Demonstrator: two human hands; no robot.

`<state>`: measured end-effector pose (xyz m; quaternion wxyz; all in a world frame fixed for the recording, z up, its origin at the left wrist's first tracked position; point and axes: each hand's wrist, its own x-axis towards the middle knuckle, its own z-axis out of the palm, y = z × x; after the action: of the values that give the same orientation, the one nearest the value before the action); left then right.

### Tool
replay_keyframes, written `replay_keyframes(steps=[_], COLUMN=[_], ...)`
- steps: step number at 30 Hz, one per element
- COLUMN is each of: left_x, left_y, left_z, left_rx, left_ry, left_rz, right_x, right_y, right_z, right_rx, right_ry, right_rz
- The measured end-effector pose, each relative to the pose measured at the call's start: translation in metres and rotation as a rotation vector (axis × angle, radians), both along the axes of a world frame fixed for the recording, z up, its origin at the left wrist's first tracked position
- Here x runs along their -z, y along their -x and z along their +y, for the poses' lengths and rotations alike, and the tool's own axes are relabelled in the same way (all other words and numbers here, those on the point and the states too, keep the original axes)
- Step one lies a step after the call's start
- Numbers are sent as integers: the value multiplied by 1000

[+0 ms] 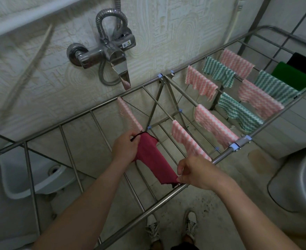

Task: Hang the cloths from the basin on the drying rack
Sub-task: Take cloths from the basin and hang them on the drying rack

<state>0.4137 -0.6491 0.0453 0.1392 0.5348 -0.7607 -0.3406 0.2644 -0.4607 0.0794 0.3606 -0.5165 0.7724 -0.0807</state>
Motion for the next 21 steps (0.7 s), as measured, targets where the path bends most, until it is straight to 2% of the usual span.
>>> replay_keyframes(steps=[4, 6, 8, 11, 13, 17, 21], left_x=[1, 1, -3, -9, -11, -7, -11], left_y=[1, 1, 2, 6, 5, 3, 4], left_z=[0, 2, 12, 33, 44, 52, 58], left_rx=[-9, -24, -6, 207, 327, 353, 373], left_ry=[31, 66, 120, 95, 28, 1, 80], left_rz=[-102, -136, -83, 32, -24, -110, -288], right_x=[-2, -3, -2, 2, 7, 11, 18], right_y=[-6, -8, -9, -12, -16, -14, -16], right_z=[0, -3, -6, -12, -15, -13, -8], right_rx=[-13, 46, 107, 119, 113, 46, -60], right_ry=[26, 98, 170, 183, 162, 139, 134], right_rz=[-13, -33, -50, -72, -123, -199, -125])
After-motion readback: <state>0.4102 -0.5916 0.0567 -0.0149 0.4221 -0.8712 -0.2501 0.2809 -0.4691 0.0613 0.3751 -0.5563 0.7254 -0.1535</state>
